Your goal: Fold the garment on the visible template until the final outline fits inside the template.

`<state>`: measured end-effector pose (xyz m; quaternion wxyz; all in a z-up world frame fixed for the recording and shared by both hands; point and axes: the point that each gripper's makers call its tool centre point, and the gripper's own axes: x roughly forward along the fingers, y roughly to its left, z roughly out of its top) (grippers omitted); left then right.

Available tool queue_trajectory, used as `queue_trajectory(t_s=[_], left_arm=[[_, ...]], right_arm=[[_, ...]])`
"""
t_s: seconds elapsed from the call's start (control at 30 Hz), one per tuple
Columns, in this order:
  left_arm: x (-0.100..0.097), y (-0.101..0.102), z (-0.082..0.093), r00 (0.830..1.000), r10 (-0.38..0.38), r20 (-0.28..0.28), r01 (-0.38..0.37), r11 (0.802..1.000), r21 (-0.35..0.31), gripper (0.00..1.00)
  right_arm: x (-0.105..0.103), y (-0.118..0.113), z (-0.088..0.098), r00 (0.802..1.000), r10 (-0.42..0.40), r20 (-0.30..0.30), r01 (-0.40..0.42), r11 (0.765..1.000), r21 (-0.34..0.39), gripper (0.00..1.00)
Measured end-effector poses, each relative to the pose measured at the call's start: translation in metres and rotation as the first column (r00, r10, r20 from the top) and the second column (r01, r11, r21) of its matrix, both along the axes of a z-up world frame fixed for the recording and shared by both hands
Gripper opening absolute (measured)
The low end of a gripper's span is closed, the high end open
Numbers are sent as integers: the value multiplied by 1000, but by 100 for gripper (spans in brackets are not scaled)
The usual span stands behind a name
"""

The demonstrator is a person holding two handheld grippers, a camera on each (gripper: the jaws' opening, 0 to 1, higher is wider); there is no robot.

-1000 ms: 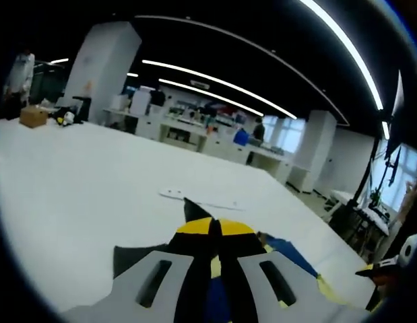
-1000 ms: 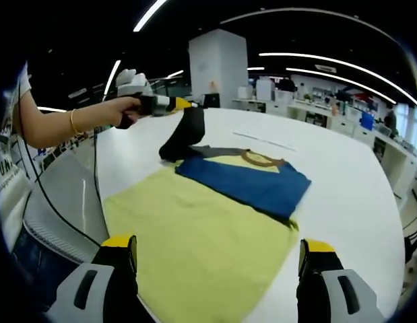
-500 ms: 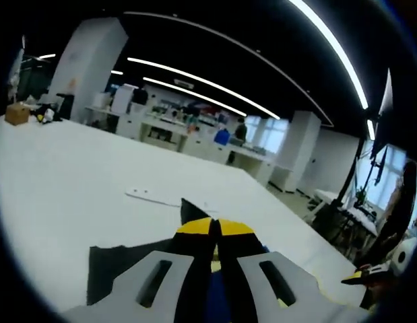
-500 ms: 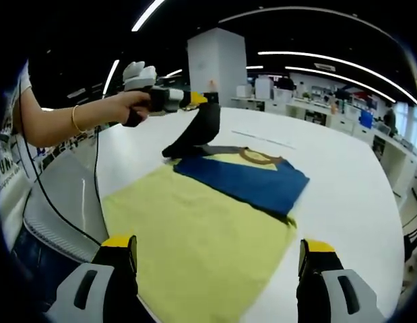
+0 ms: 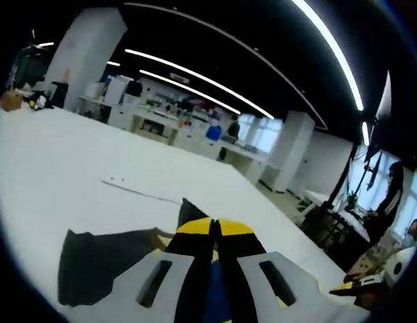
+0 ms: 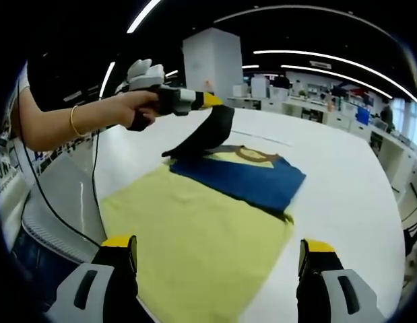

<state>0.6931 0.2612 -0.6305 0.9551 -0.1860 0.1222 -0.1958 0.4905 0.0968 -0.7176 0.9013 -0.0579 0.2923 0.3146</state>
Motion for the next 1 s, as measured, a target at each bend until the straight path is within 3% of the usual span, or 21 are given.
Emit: queue_trajectory(t_s=[0.57,1.0], left_arm=[[6,-60,-3,995,-95,1,95,990,-101,0],[-13,-105,-21,977,-211,-34,204,967,-156,0]], right_arm=[[-8,-9,-7,999,-21,-28,20,1000,-18,99],[-8,-14,-9,999,-35,-31,35,999,-20,99]])
